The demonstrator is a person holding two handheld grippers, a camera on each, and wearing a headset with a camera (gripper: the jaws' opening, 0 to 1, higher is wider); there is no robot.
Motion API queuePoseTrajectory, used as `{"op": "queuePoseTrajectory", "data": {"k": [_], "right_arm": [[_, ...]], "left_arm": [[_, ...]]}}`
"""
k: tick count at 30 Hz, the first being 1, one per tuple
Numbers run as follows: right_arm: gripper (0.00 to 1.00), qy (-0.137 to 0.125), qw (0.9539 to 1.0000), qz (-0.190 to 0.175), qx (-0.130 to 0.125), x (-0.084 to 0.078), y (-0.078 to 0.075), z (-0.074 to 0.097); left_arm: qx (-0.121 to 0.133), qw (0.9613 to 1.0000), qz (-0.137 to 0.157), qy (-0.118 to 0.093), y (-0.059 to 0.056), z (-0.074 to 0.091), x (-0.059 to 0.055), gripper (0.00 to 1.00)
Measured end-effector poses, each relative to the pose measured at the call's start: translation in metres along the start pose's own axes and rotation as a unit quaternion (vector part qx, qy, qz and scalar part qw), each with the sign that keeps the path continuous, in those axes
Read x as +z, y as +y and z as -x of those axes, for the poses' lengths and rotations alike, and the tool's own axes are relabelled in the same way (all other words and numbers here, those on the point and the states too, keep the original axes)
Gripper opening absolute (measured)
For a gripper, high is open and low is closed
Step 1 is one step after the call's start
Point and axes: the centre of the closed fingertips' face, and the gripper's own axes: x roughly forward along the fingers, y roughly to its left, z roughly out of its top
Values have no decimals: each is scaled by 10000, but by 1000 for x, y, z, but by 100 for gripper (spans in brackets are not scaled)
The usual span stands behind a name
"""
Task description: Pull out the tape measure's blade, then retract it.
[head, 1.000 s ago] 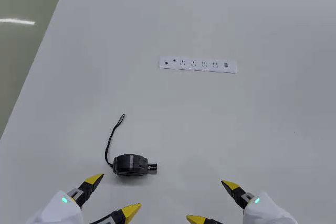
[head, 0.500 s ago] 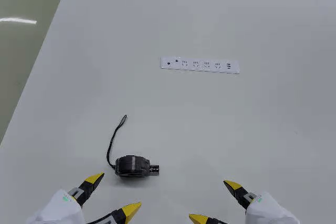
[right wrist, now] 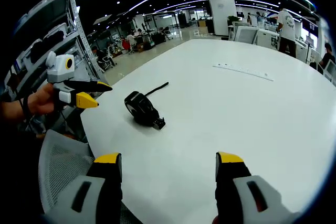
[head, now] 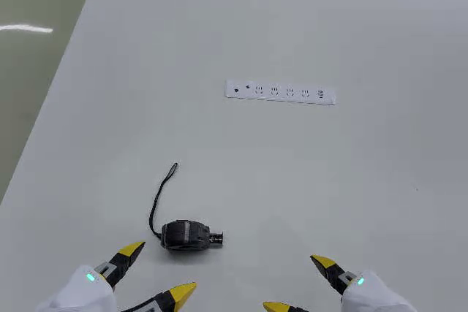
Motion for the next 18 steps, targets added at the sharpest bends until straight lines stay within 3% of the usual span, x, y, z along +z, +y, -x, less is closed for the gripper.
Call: {"op": "queuePoseTrajectory", "data": {"k": [13, 18], "right_arm": [[73, 62, 10000, -15, 35, -3, -5, -4], [72, 119, 9999, 46, 99, -3, -5, -12]], "left_arm": [[-9, 10000, -19, 64, 1, -2, 0, 67], [-49, 9997, -153, 191, 4, -4, -3, 67]]}}
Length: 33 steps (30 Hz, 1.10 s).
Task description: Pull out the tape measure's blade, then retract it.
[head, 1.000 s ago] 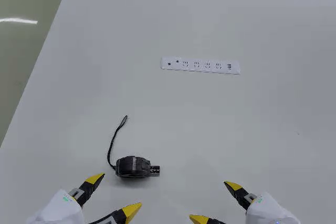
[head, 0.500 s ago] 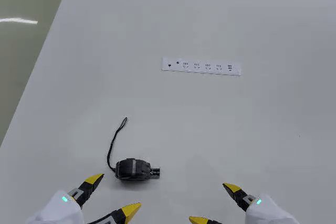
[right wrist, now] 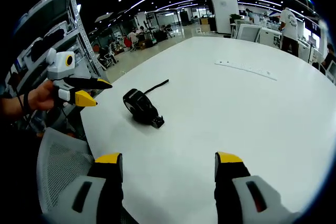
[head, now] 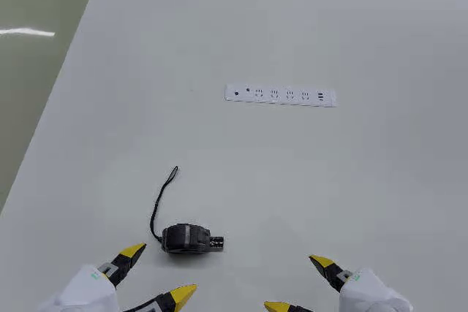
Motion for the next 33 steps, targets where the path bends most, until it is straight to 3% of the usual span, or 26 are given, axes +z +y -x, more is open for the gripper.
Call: {"op": "queuePoseTrajectory", "data": {"k": [8, 14, 18, 23, 29, 33], "right_arm": [[70, 147, 9994, 233, 207, 1, 1, -20], [68, 353, 9975, 479, 371, -3, 2, -37], [67, 440, 9955, 676, 501, 1, 3, -50], [65, 579, 9917, 946, 656, 4, 3, -62], [63, 802, 9845, 1352, 777, 6, 2, -77], [63, 957, 9777, 1657, 861, 5, 3, -87]], "left_arm": [[-93, 9991, -345, 215, 10, -9, 4, 67], [-255, 9967, -652, 420, 10, -20, 7, 67], [-393, 9902, -1152, 682, 10, -28, 4, 67], [-545, 9830, -1498, 914, 12, -36, 3, 67], [-656, 9682, -2011, 1338, 18, -48, -3, 67], [-765, 9637, -2118, 1432, 19, -57, -6, 66]]}}
